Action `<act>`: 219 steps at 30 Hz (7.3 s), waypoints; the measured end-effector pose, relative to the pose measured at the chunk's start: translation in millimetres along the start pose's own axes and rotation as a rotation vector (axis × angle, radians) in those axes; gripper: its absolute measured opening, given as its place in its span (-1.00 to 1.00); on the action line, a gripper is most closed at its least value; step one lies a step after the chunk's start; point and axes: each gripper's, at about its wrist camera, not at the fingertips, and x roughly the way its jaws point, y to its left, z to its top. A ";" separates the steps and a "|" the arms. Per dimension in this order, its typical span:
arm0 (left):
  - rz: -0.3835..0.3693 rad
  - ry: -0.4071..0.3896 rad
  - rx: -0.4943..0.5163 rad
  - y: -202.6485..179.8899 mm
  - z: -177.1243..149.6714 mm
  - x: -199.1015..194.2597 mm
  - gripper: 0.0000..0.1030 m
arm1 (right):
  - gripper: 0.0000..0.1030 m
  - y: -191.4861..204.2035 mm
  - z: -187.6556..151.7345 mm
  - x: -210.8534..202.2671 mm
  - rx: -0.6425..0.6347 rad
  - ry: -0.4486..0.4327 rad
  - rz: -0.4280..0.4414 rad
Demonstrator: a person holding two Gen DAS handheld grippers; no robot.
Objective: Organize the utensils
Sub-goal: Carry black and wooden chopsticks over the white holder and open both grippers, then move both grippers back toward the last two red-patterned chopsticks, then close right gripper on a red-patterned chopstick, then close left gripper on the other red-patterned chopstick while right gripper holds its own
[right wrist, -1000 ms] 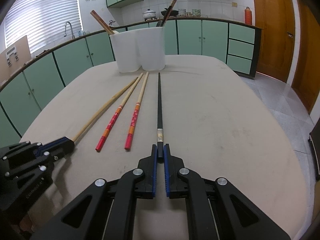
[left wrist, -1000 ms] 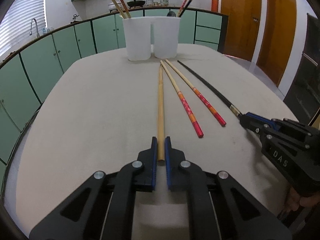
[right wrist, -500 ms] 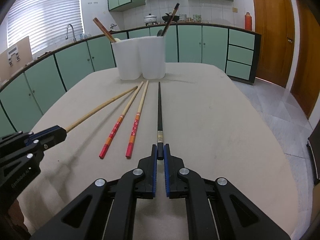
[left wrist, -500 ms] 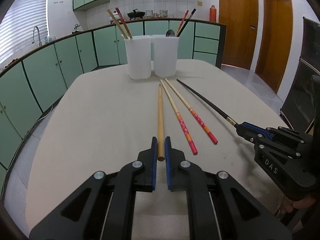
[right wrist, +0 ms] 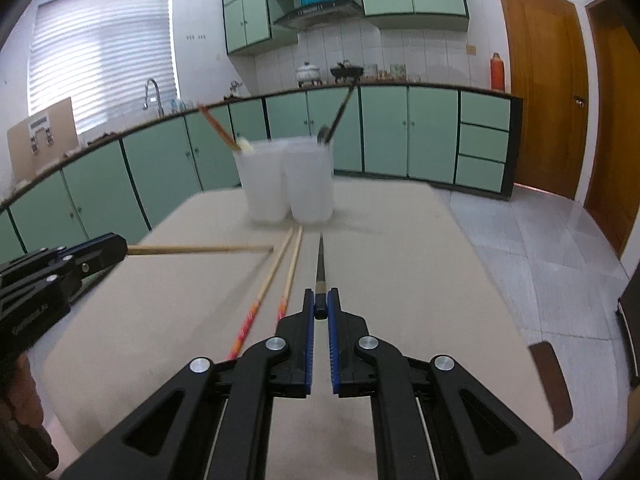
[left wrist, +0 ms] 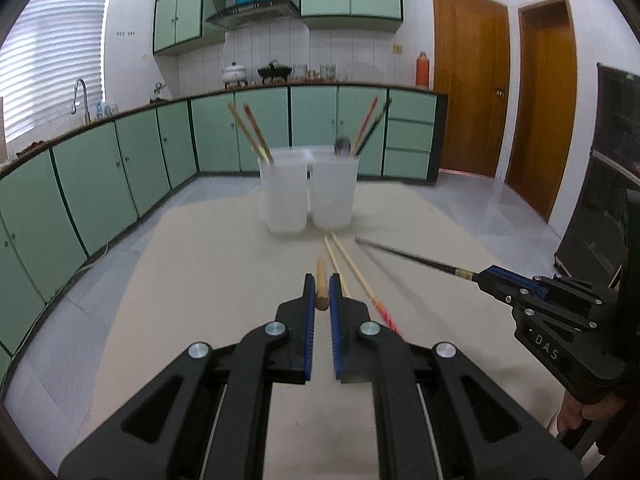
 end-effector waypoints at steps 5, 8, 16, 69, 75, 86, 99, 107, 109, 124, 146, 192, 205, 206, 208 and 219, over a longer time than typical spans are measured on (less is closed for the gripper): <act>-0.004 -0.046 -0.001 4.1 26.1 -4.0 -0.89 | -0.87 -4.3 35.5 -7.2 0.013 -0.040 0.042; -0.011 -0.064 -0.004 6.5 44.4 -0.3 -0.89 | -0.88 -5.1 60.9 -5.3 0.003 -0.048 0.055; -0.033 -0.084 -0.007 15.6 82.5 15.2 -0.89 | -0.88 -13.4 131.9 22.3 -0.004 -0.002 0.112; 0.007 -0.142 -0.057 63.0 198.1 134.1 -0.69 | -0.69 -15.4 262.9 136.0 -0.080 -0.069 0.154; 0.017 -0.192 -0.052 61.9 192.1 104.5 -0.31 | -0.18 -17.4 256.4 102.6 -0.089 -0.145 0.115; 0.053 -0.267 -0.082 56.2 150.4 35.7 0.27 | 0.44 -19.6 205.7 44.1 -0.060 -0.206 0.070; 0.080 -0.165 -0.074 36.9 75.7 17.1 0.56 | 0.70 -16.3 112.2 11.9 -0.037 -0.159 0.028; 0.080 -0.072 -0.061 32.6 34.8 17.2 0.56 | 0.71 -8.1 72.6 13.2 -0.026 -0.079 0.037; 0.081 -0.046 -0.056 31.8 25.7 19.0 0.56 | 0.71 -5.2 64.7 16.3 -0.029 -0.061 0.030; 0.102 0.095 -0.043 25.7 -35.5 27.6 0.56 | 0.46 14.5 -13.3 38.3 -0.068 0.093 0.013; 0.115 0.169 -0.048 28.3 -65.6 33.1 0.56 | -0.44 39.0 -55.5 57.8 -0.068 0.201 0.018; 0.010 0.275 -0.067 -33.3 -69.5 83.8 0.04 | -0.89 -7.9 -36.5 41.4 0.008 0.134 -0.034; -0.017 0.274 -0.058 -36.3 -65.3 86.8 -0.90 | -0.89 -13.1 -39.3 40.6 0.025 0.134 -0.015; -0.014 0.272 -0.058 -36.0 -64.9 85.7 -0.90 | -0.89 -12.8 -38.9 40.3 0.024 0.134 -0.015; -0.012 0.259 -0.059 -34.0 -61.5 81.5 -0.90 | -0.89 -12.3 -37.9 39.3 0.021 0.129 -0.017; -0.003 0.210 -0.021 -33.6 -47.7 59.7 -0.90 | -0.89 -3.8 -30.0 31.8 -0.036 0.119 -0.029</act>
